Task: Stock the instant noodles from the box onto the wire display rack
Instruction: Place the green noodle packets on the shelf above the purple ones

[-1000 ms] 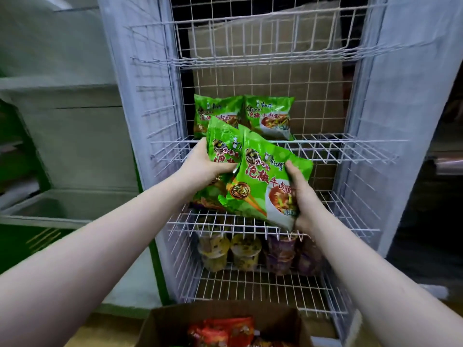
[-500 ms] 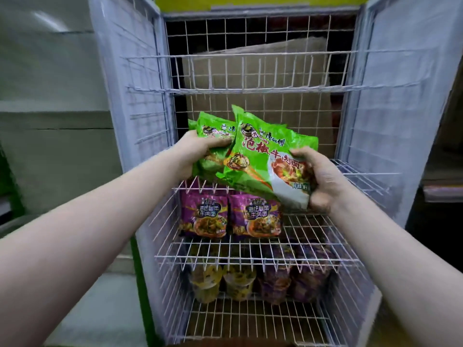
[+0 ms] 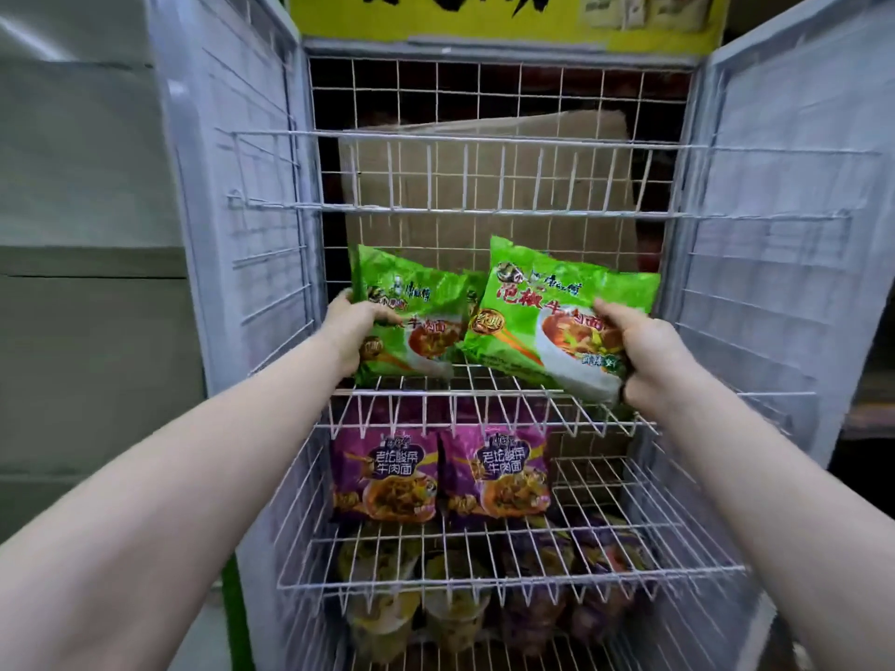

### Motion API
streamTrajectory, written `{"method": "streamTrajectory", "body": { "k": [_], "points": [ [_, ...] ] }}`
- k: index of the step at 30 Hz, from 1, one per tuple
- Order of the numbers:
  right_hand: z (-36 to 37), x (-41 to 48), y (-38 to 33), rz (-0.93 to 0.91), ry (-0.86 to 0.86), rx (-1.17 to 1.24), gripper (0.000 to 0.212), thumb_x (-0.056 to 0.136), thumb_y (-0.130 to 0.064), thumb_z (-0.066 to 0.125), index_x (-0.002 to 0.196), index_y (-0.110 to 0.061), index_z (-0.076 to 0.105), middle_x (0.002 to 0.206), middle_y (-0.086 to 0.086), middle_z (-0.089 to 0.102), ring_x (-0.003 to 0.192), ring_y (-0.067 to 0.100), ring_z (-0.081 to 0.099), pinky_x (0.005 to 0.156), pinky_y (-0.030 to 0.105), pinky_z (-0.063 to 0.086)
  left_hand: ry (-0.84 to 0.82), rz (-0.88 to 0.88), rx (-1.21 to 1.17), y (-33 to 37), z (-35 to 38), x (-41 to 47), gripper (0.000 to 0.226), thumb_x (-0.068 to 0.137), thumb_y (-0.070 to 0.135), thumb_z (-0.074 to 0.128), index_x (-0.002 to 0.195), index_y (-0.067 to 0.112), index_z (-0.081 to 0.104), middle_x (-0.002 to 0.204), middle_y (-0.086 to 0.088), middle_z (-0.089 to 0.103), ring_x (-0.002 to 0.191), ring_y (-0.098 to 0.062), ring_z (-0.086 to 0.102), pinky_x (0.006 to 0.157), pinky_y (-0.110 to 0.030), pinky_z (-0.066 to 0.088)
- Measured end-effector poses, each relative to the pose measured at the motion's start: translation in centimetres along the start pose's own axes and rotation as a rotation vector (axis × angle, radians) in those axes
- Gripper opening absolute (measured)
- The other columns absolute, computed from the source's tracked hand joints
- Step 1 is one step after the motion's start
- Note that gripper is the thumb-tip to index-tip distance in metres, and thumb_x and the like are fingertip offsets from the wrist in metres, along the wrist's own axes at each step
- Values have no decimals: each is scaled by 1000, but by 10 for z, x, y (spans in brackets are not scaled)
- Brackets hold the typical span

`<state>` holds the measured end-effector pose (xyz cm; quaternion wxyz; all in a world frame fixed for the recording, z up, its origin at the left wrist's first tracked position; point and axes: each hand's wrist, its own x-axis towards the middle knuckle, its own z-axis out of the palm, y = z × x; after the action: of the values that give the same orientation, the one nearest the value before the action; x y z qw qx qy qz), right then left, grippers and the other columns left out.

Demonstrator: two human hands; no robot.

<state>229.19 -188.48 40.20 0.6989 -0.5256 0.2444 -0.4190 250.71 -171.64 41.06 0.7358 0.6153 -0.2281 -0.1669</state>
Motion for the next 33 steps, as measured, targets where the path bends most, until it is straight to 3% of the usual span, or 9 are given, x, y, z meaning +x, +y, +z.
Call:
{"method": "streamTrajectory", "body": {
  "k": [3, 7, 10, 14, 18, 22, 26, 31, 33],
  "points": [
    [6, 14, 2, -21, 77, -32, 17, 84, -23, 67, 91, -11, 58, 58, 6, 67, 45, 19, 63, 42, 38, 55, 4, -1, 49, -9, -3, 24, 41, 72, -14, 62, 102, 12, 52, 89, -13, 62, 62, -27, 59, 53, -35, 54],
    [16, 41, 6, -108, 194, -105, 29, 84, -28, 66, 102, -12, 51, 93, 13, 60, 69, 22, 60, 64, 38, 55, -23, 34, 95, -16, -3, 51, 49, 75, -14, 62, 115, 11, 47, 97, -13, 62, 77, -29, 63, 67, -43, 55],
    [23, 54, 10, -123, 266, -98, 37, 79, -33, 70, 104, -15, 48, 91, 9, 58, 75, 24, 59, 69, 41, 51, 31, 70, 215, -27, -10, 72, 49, 72, -11, 71, 108, 15, 50, 104, -12, 63, 97, -30, 62, 86, -49, 52],
    [31, 63, 20, -138, 231, -139, 57, 68, -41, 72, 111, -9, 51, 96, 12, 63, 82, 29, 64, 79, 51, 52, 138, 34, 370, -38, -18, 93, 48, 65, 5, 83, 104, 17, 57, 113, -12, 67, 104, -30, 63, 93, -47, 51],
    [38, 65, 28, -155, 224, -225, 47, 76, -39, 67, 108, -12, 47, 93, 9, 62, 77, 24, 59, 71, 32, 45, 231, 65, 562, -34, -15, 91, 58, 71, 23, 81, 117, 11, 47, 125, -14, 57, 119, -35, 51, 102, -44, 43],
    [36, 65, 28, -136, 230, -270, 43, 79, -39, 62, 108, -11, 47, 87, 7, 58, 74, 22, 57, 70, 35, 47, 262, 45, 625, -33, -13, 92, 70, 76, 25, 78, 127, 6, 35, 132, -19, 50, 125, -37, 45, 104, -44, 39],
    [33, 64, 28, -122, 215, -302, 43, 78, -37, 58, 109, -8, 47, 94, 10, 56, 83, 26, 56, 81, 42, 47, 299, 66, 701, -32, -10, 90, 69, 82, 29, 72, 131, 3, 30, 135, -22, 46, 127, -40, 42, 102, -42, 38],
    [36, 61, 29, -145, 165, -341, 32, 84, -30, 53, 105, -9, 41, 84, 7, 52, 73, 20, 53, 66, 31, 43, 308, 61, 793, -31, -9, 86, 75, 84, 29, 69, 137, 1, 25, 142, -24, 37, 131, -39, 38, 105, -41, 34],
    [37, 61, 29, -152, 156, -348, 35, 84, -30, 53, 110, -9, 42, 85, 7, 54, 74, 21, 55, 67, 33, 45, 311, 16, 781, -30, -8, 84, 79, 84, 27, 69, 140, 1, 20, 145, -26, 30, 133, -38, 36, 106, -40, 32]
  ]
}}
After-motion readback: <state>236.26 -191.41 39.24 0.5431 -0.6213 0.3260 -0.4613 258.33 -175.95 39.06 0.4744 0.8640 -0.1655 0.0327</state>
